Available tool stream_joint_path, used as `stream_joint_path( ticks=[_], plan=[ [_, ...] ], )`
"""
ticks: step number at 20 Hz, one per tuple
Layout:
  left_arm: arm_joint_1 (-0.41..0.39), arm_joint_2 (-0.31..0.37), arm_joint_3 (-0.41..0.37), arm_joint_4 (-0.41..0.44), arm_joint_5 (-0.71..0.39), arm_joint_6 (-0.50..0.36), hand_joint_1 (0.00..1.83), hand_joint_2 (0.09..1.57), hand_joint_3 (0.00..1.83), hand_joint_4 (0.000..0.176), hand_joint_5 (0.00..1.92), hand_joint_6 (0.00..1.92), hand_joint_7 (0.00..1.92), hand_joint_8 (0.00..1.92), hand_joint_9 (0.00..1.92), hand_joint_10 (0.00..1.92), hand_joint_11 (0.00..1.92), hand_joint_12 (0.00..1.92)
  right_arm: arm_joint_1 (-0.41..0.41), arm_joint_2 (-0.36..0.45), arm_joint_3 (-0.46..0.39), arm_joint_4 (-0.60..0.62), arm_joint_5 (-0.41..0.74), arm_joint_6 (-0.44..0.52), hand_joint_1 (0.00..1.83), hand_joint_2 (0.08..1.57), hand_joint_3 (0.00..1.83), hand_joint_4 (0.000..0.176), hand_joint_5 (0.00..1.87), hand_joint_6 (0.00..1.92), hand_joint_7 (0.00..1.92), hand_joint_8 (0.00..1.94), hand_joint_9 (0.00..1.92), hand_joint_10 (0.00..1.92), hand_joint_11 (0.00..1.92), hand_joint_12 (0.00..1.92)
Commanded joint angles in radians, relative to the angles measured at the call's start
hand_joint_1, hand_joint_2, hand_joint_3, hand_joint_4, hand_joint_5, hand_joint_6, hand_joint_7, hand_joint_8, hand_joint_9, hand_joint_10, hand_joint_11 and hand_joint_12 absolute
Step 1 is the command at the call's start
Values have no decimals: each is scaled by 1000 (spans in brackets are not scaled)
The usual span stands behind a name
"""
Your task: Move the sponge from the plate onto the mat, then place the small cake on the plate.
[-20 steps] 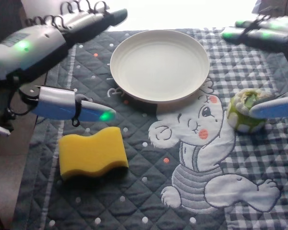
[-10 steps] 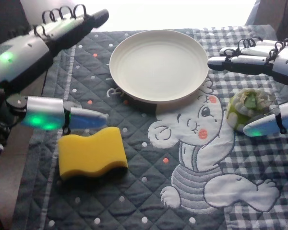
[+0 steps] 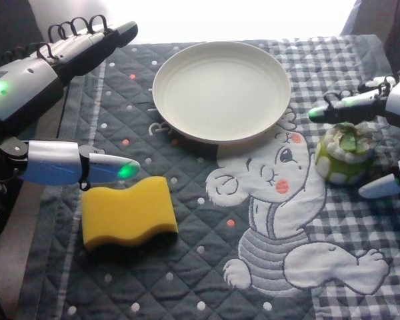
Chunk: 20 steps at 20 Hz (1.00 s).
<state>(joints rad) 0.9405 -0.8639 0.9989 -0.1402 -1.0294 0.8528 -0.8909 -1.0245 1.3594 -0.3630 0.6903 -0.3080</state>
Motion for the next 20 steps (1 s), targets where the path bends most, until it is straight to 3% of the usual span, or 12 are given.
stream_joint_path(
  ticks=[1,5,6,8,10,11,13,14,15,16,17,20],
  plan=[
    [-7,3,-1,-8,-128,-9,706,845,10,99,60,13,0,0,0,0,0,0,9,2,4,37,97,8,942,899,0,25,473,2,356,615,347,1361,361,1749],
    [-1,-1,-2,-12,-129,-10,724,847,8,76,77,13,13,4,0,0,0,0,8,-1,4,37,98,8,1008,927,0,47,576,0,571,124,534,702,406,1312],
    [0,-1,-1,-13,-129,-10,741,845,6,78,73,10,16,5,0,0,0,0,8,-1,4,37,98,8,994,920,0,59,569,0,589,88,521,829,411,1435],
    [2,-2,-1,-17,-129,-10,748,852,9,78,69,6,15,3,0,0,0,0,8,-1,4,37,99,8,977,906,0,23,573,0,638,46,571,734,439,1353],
    [3,-6,-1,-20,-129,-10,755,853,7,74,80,9,24,6,0,0,0,0,8,-1,5,36,99,8,921,917,0,31,610,0,673,32,568,813,450,1419],
    [4,-7,-1,-20,-129,-10,753,849,5,80,81,8,27,6,0,0,0,0,8,-1,6,36,102,8,915,920,0,8,675,7,758,58,641,889,567,1419],
    [7,-9,0,-23,-129,-10,753,854,7,87,79,6,31,6,0,0,0,0,9,-1,10,38,116,10,962,993,5,0,940,14,951,328,771,1171,701,1600],
    [8,-10,0,-23,-127,-10,732,858,8,86,76,4,36,7,4,1,6,2,9,-1,12,38,126,13,1071,1069,15,0,1001,732,1063,535,806,1281,617,1727],
    [9,-10,0,-23,-123,-10,731,859,8,82,76,3,38,7,6,2,7,3,9,0,12,44,147,14,1067,1109,4,21,974,952,1026,760,787,1376,576,1804],
    [10,-11,2,-23,-119,-10,752,854,5,88,74,2,51,11,18,7,17,8,15,3,14,57,174,14,1183,1136,4,0,972,903,924,1174,736,1386,552,1811],
    [10,-14,3,-23,-116,-10,761,856,5,90,74,2,61,14,25,9,20,10,27,3,18,68,196,14,1202,1152,3,0,960,928,869,1289,685,1349,518,1784],
    [10,-20,7,-23,-114,-14,781,851,1,108,74,1,73,12,41,12,32,18,110,-16,49,83,221,14,1219,1133,0,0,989,886,913,1220,776,1170,624,1576]
  ],
)
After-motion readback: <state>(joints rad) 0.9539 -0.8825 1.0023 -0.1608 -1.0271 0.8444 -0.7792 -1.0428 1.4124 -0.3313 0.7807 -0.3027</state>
